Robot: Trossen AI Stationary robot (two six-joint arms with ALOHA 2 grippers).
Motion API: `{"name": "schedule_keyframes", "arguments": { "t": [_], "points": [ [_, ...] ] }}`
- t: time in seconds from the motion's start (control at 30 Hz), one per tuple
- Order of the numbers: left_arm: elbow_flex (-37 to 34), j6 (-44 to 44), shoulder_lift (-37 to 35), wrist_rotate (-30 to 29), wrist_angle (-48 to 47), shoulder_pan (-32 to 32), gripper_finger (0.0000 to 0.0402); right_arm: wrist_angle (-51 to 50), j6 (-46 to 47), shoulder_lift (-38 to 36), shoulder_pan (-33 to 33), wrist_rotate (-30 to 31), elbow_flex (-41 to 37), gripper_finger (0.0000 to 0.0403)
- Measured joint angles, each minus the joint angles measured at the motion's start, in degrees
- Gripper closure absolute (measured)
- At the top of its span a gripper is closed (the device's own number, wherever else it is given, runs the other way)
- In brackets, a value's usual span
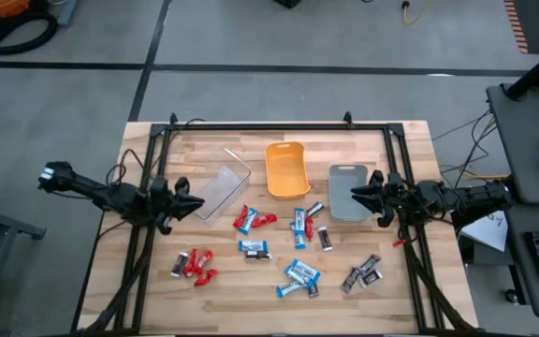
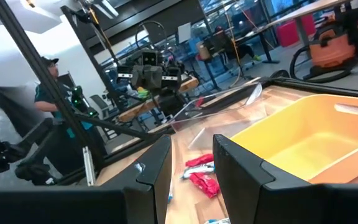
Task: Organize candy in baskets
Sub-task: Put the brown chocolate into the transparent bin
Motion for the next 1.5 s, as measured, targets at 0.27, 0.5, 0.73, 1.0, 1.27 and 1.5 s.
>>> {"name": "schedule_keyframes", "arguments": {
  "t": [0.27,0.5,0.73,1.0,1.27,1.5],
  "points": [
    [20.3,2.2,19.3,1.2,-17.3,-0.4,0.0364,-0.1,0.7,0.0,0.0,0.0,0.0,0.0294],
    [38.2,-0.4,38.1,1.2,-42.2,-3.1,0.0364,-0.1,1.2,0.0,0.0,-0.7,0.0,0.0294],
    [52.4,0.6,55.5,1.1,-51.1,-8.1,0.0364,-0.2,1.3,0.0,0.0,-2.7,0.0,0.0294],
    [58.7,2.4,67.6,-0.3,-53.5,-8.7,0.0364,-0.6,1.3,0.0,0.0,-3.2,0.0,0.0294],
    [58.5,2.4,74.5,-2.1,-50.5,-8.7,0.0359,-2.2,1.7,0.0,0.0,-4.4,0.1,0.0294],
    [59.3,2.4,80.7,-2.4,-50.1,-8.7,0.0311,-2.9,1.7,0.0,0.0,-4.3,0.1,0.0294]
  ]
}}
